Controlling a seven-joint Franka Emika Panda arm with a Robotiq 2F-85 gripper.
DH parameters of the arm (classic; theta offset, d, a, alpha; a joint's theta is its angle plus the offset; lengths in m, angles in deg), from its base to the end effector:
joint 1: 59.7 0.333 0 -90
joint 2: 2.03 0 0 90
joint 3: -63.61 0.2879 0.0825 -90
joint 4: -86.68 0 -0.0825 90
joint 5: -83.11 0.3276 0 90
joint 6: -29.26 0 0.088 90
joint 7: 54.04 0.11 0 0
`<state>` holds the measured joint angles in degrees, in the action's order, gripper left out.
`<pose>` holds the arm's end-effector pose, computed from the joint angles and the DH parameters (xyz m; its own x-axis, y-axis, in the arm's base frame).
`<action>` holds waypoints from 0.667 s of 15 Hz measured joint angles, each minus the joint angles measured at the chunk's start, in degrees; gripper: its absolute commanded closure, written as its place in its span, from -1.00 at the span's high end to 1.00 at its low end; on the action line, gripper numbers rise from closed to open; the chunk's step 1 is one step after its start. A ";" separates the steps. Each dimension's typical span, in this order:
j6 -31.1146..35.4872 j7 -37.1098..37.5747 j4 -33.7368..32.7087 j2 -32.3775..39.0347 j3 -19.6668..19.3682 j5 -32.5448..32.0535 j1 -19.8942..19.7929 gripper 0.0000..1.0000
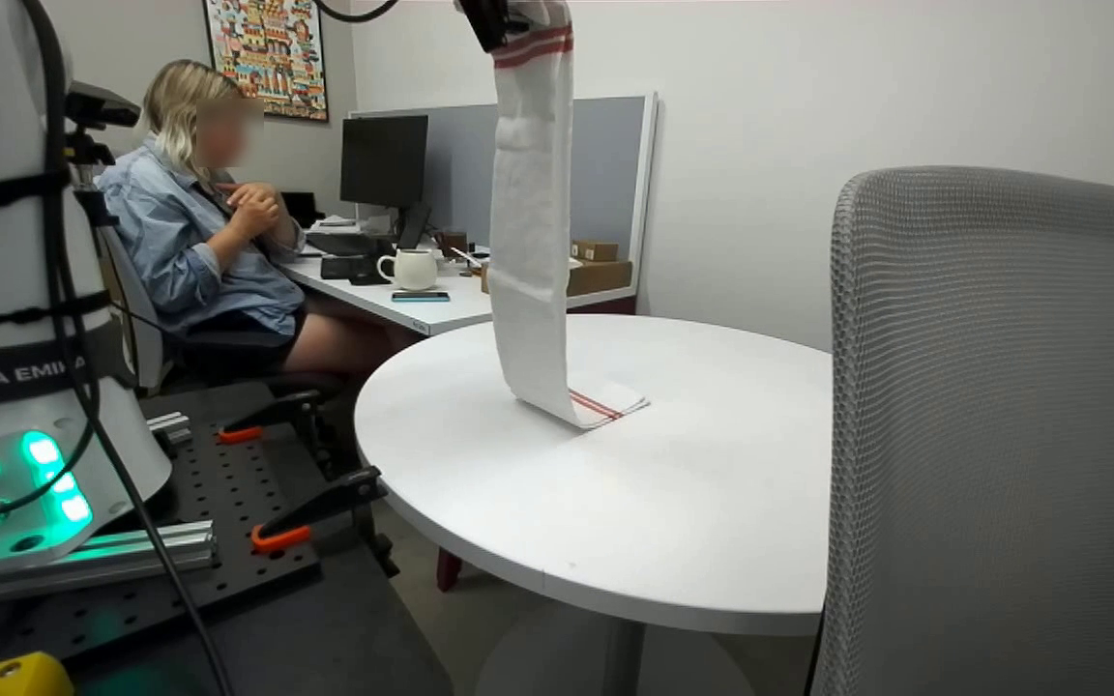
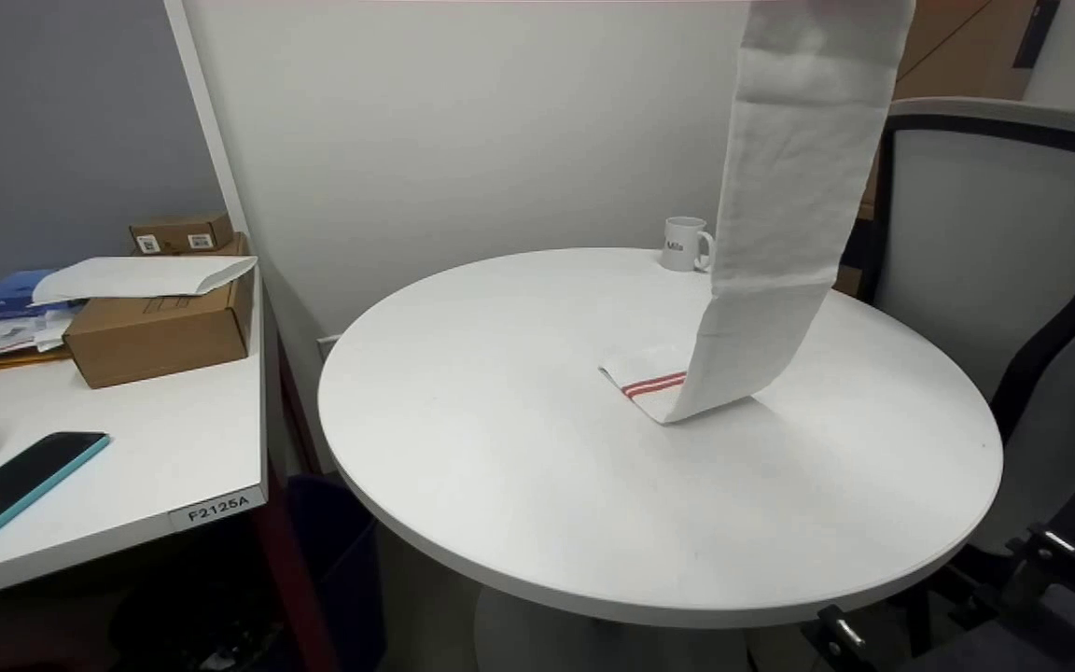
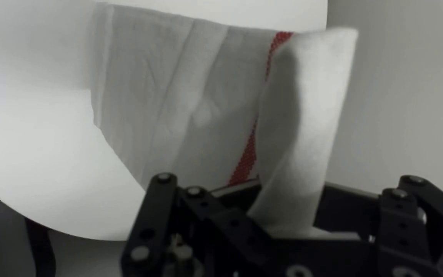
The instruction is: Fold the kitchen towel
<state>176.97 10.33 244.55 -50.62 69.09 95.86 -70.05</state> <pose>0.3118 -0.0265 0.5222 0.1570 -0.9775 0.1405 -0.7629 -0.2104 -0.6113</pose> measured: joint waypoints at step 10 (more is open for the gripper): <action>8.53 -3.13 -6.85 25.98 -2.22 -0.21 -0.93 -1.00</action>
<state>185.50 7.20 237.70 -24.64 66.87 95.65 -70.98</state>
